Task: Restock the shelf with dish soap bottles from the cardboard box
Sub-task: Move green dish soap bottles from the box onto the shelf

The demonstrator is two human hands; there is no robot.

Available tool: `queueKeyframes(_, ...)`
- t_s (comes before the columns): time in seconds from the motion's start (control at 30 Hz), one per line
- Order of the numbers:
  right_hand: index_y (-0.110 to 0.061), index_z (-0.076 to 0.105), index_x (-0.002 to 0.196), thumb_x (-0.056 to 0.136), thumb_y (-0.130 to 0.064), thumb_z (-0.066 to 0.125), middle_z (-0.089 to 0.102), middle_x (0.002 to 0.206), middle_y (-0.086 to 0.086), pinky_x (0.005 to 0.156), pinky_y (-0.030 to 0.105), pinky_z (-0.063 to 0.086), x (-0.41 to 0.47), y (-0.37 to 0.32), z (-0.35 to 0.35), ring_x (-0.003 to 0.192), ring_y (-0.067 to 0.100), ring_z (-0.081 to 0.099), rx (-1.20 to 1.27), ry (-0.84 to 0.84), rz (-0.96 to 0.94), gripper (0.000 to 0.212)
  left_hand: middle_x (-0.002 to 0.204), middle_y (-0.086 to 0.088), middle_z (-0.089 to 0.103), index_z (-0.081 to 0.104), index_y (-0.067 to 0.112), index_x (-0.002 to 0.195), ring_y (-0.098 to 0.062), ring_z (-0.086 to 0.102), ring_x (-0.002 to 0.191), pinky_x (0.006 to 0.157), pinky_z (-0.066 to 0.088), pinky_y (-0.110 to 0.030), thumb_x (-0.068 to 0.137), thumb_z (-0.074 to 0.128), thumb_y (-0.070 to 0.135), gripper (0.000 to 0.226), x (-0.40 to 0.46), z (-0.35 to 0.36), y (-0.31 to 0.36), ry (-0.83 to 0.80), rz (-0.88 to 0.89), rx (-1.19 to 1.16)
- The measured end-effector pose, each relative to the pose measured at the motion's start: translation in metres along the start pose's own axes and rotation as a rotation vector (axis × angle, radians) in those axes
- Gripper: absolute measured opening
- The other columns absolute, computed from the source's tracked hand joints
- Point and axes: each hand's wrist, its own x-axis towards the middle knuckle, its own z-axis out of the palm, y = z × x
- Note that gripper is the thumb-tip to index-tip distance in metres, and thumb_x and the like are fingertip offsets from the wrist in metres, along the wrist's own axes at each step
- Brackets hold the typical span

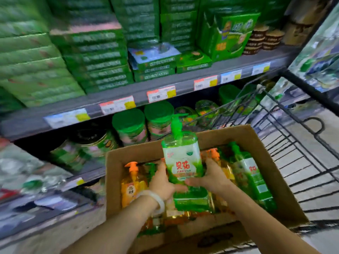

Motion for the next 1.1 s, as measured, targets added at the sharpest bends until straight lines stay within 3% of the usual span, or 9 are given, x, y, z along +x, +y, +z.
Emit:
queueKeyframes(0.07, -0.025, 0.046, 0.094, 0.059, -0.024, 0.088, 0.063, 0.098, -0.007, 0.075, 0.019, 0.053, -0.013, -0.032, 0.027, 0.089, 0.008, 0.06, -0.049, -0.029, -0.082, 0.055, 0.107, 0.01, 0.057, 0.041, 0.02, 0.123, -0.011, 0.054, 0.106, 0.085, 0.042, -0.024, 0.061, 0.086, 0.009, 0.078, -0.026, -0.034, -0.007, 0.088, 0.055, -0.036)
queueKeyframes(0.33, -0.025, 0.048, 0.085, 0.046, -0.028, 0.089, 0.068, 0.105, 0.006, 0.09, 0.043, 0.052, -0.094, -0.153, 0.183, 0.098, 0.022, 0.065, -0.091, -0.1, -0.392, 0.057, 0.105, -0.001, 0.061, 0.049, 0.007, 0.12, -0.015, 0.057, 0.099, 0.082, 0.046, -0.026, 0.058, 0.085, -0.002, 0.073, -0.156, -0.198, -0.059, 0.429, 0.228, -0.171)
queueKeyframes(0.4, -0.025, 0.048, 0.081, 0.055, -0.013, 0.088, 0.068, 0.096, 0.002, 0.086, 0.031, 0.054, -0.12, -0.176, 0.23, 0.091, 0.016, 0.065, -0.044, -0.168, -0.441, 0.049, 0.104, -0.003, 0.062, 0.051, 0.008, 0.115, -0.015, 0.058, 0.096, 0.078, 0.049, -0.02, 0.056, 0.084, -0.006, 0.069, -0.193, -0.24, -0.078, 0.493, 0.253, -0.172)
queueKeyframes(0.53, -0.024, 0.048, 0.082, 0.061, 0.003, 0.082, 0.065, 0.096, 0.003, 0.081, 0.026, 0.054, -0.17, -0.214, 0.322, 0.085, 0.014, 0.063, 0.028, -0.282, -0.533, 0.049, 0.102, -0.002, 0.063, 0.054, 0.006, 0.116, -0.013, 0.057, 0.09, 0.071, 0.047, -0.004, 0.051, 0.087, -0.006, 0.074, -0.272, -0.313, -0.119, 0.625, 0.275, -0.115)
queueKeyframes(0.7, -0.009, 0.049, 0.111, 0.062, -0.003, 0.084, 0.06, 0.095, -0.004, 0.058, 0.005, 0.047, -0.225, -0.255, 0.428, 0.077, 0.003, 0.057, -0.022, -0.465, -0.615, 0.06, 0.102, 0.004, 0.06, 0.052, 0.011, 0.122, -0.012, 0.058, 0.095, 0.069, 0.049, -0.014, 0.061, 0.083, -0.003, 0.07, -0.365, -0.389, -0.167, 0.798, 0.232, -0.126)
queueKeyframes(0.8, -0.004, 0.048, 0.119, 0.061, -0.008, 0.086, 0.058, 0.103, 0.001, 0.068, 0.015, 0.048, -0.249, -0.281, 0.483, 0.084, 0.009, 0.058, -0.088, -0.507, -0.685, 0.07, 0.105, 0.005, 0.062, 0.05, 0.016, 0.122, -0.013, 0.059, 0.097, 0.069, 0.052, -0.012, 0.063, 0.083, -0.001, 0.07, -0.405, -0.428, -0.195, 0.875, 0.21, -0.185)
queueKeyframes(0.87, -0.005, 0.049, 0.119, 0.059, -0.011, 0.087, 0.06, 0.107, 0.003, 0.078, 0.024, 0.047, -0.258, -0.296, 0.518, 0.092, 0.014, 0.058, -0.131, -0.53, -0.718, 0.071, 0.113, -0.002, 0.065, 0.05, 0.013, 0.124, -0.02, 0.062, 0.103, 0.086, 0.054, -0.033, 0.06, 0.085, 0.0, 0.075, -0.422, -0.452, -0.214, 0.943, 0.186, -0.239)
queueKeyframes(0.97, -0.008, 0.05, 0.112, 0.06, -0.011, 0.087, 0.059, 0.101, 0.0, 0.062, 0.003, 0.043, -0.268, -0.318, 0.568, 0.08, 0.005, 0.055, -0.176, -0.596, -0.769, 0.065, 0.114, -0.007, 0.066, 0.05, 0.012, 0.125, -0.026, 0.063, 0.106, 0.091, 0.052, -0.048, 0.056, 0.085, -0.006, 0.079, -0.444, -0.483, -0.24, 1.029, 0.153, -0.331)
queueKeyframes(1.1, -0.009, 0.049, 0.113, 0.061, -0.009, 0.085, 0.059, 0.102, 0.0, 0.063, 0.008, 0.043, -0.276, -0.344, 0.64, 0.084, 0.008, 0.056, -0.208, -0.683, -0.809, 0.063, 0.1, 0.004, 0.067, 0.055, 0.022, 0.11, -0.021, 0.064, 0.098, 0.08, 0.057, -0.034, 0.056, 0.083, -0.01, 0.069, -0.461, -0.537, -0.28, 1.13, 0.133, -0.345)
